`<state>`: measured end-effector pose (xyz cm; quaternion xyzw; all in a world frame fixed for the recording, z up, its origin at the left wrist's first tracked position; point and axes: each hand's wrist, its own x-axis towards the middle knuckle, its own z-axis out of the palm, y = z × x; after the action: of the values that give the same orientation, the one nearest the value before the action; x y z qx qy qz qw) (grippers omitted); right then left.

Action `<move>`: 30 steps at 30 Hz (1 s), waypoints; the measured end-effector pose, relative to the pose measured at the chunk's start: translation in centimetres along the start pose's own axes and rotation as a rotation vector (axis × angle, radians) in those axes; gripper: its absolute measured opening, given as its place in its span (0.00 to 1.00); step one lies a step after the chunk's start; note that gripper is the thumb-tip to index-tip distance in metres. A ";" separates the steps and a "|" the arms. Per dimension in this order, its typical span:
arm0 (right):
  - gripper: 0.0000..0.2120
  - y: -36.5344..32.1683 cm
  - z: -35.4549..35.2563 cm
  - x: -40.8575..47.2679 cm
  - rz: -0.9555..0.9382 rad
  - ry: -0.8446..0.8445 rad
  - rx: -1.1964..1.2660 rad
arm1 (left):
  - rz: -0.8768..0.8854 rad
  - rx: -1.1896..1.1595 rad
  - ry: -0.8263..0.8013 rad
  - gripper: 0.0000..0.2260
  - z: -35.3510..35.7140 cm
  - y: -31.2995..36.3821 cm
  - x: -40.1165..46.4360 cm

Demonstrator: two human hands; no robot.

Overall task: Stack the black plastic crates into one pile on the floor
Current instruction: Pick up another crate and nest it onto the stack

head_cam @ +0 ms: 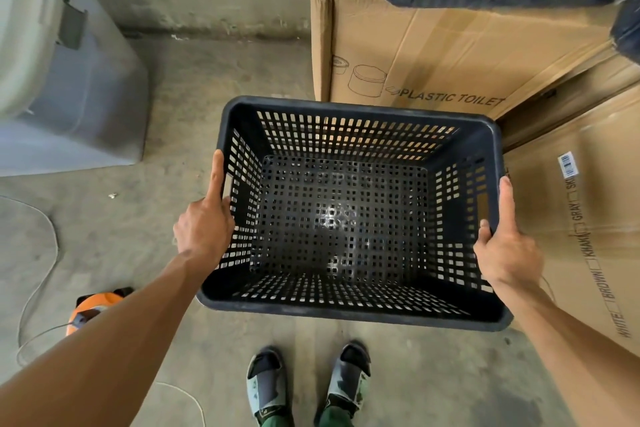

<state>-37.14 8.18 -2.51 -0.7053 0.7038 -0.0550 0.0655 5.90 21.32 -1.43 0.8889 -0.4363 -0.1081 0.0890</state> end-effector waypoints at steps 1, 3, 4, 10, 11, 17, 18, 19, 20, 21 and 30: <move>0.38 0.1 0.0 -0.1 0.003 0.007 0.000 | -0.002 0.003 -0.002 0.38 0.0 0.1 0.0; 0.38 0.3 0.1 0.0 0.008 0.029 0.003 | -0.002 0.005 0.000 0.37 0.1 0.3 0.0; 0.38 0.3 0.1 0.0 0.008 0.033 0.005 | -0.001 0.006 -0.002 0.37 0.1 0.4 0.1; 0.38 0.7 -0.4 0.7 0.029 0.008 0.016 | -0.003 -0.009 0.000 0.37 0.1 0.6 -1.3; 0.38 0.7 -0.5 0.8 0.029 0.005 0.017 | -0.012 -0.008 0.000 0.37 0.2 0.7 -1.6; 0.38 0.7 0.0 0.7 0.028 0.023 0.012 | -0.020 -0.010 -0.035 0.38 -0.2 0.8 -1.3; 0.38 0.8 0.1 0.7 0.021 0.029 0.020 | -0.025 -0.007 -0.038 0.38 -0.3 0.8 -1.3; 0.39 1.0 0.2 0.8 0.016 0.036 0.030 | -0.030 -0.005 -0.037 0.37 -0.4 0.9 -1.3; 0.39 1.1 0.2 0.9 0.016 0.043 0.039 | -0.033 -0.004 -0.036 0.37 -0.4 1.1 -1.4; 0.38 1.1 0.2 0.9 0.022 0.049 0.048 | -0.033 -0.006 -0.038 0.37 -0.4 1.2 -1.5; 0.40 0.6 -1.0 1.3 -0.011 -0.050 0.066 | -0.059 0.004 -0.028 0.39 -0.1 1.0 -1.9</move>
<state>-37.89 6.89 -1.65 -0.7078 0.6957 -0.0608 0.1060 4.06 22.26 -0.91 0.8998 -0.4115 -0.1222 0.0781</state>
